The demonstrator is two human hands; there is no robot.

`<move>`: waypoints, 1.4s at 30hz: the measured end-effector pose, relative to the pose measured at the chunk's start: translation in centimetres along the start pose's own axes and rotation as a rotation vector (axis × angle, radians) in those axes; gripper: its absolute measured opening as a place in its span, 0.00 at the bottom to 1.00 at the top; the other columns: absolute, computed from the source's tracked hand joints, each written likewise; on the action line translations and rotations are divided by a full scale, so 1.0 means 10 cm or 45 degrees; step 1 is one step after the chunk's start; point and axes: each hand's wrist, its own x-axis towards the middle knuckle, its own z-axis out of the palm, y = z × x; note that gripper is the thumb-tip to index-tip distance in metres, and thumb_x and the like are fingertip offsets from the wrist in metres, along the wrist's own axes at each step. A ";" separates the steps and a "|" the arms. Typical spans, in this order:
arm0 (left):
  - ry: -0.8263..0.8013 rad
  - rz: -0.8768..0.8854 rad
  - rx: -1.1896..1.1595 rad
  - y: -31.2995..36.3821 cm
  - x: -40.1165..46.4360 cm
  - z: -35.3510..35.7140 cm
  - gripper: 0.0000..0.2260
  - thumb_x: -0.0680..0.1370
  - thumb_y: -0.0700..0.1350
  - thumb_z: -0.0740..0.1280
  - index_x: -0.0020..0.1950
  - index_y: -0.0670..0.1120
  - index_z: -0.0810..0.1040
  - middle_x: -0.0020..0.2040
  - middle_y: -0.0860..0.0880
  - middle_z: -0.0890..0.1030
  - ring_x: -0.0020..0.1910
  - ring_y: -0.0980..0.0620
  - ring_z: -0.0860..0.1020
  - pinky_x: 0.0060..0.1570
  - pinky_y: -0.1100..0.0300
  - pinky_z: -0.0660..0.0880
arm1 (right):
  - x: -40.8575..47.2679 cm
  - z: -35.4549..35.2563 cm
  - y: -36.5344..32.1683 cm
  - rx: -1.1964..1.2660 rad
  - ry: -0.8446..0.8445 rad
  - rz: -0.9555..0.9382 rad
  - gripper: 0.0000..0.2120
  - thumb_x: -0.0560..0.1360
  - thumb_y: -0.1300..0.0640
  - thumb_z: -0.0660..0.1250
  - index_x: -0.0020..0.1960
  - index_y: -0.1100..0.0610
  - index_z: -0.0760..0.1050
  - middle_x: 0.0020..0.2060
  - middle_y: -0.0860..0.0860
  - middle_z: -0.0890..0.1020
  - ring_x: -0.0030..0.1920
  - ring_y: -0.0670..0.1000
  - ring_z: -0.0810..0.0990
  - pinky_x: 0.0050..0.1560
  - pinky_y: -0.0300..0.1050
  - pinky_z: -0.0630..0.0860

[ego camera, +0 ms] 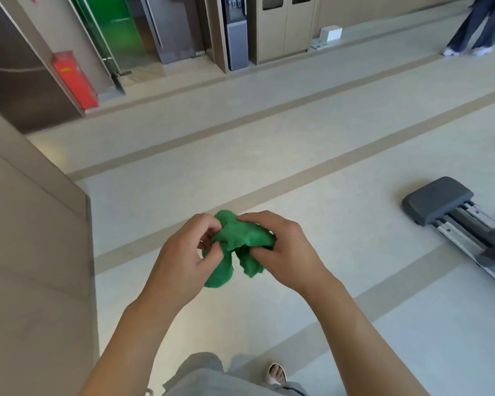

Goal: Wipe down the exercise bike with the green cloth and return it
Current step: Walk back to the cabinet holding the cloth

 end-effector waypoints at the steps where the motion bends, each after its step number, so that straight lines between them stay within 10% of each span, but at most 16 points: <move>1: 0.005 -0.003 0.038 -0.04 0.07 -0.03 0.09 0.77 0.43 0.68 0.52 0.57 0.75 0.50 0.56 0.80 0.50 0.52 0.81 0.47 0.61 0.76 | 0.07 -0.05 0.03 -0.020 0.017 -0.012 0.26 0.71 0.69 0.67 0.64 0.48 0.82 0.56 0.42 0.84 0.56 0.46 0.83 0.54 0.41 0.80; 42: 0.007 -0.017 -0.134 -2.41 4.07 -1.19 0.10 0.81 0.45 0.71 0.60 0.58 0.80 0.57 0.61 0.80 0.59 0.58 0.79 0.54 0.63 0.75 | 4.51 0.08 0.19 -0.294 0.394 0.167 0.15 0.74 0.63 0.66 0.51 0.44 0.82 0.46 0.40 0.84 0.48 0.44 0.82 0.42 0.35 0.77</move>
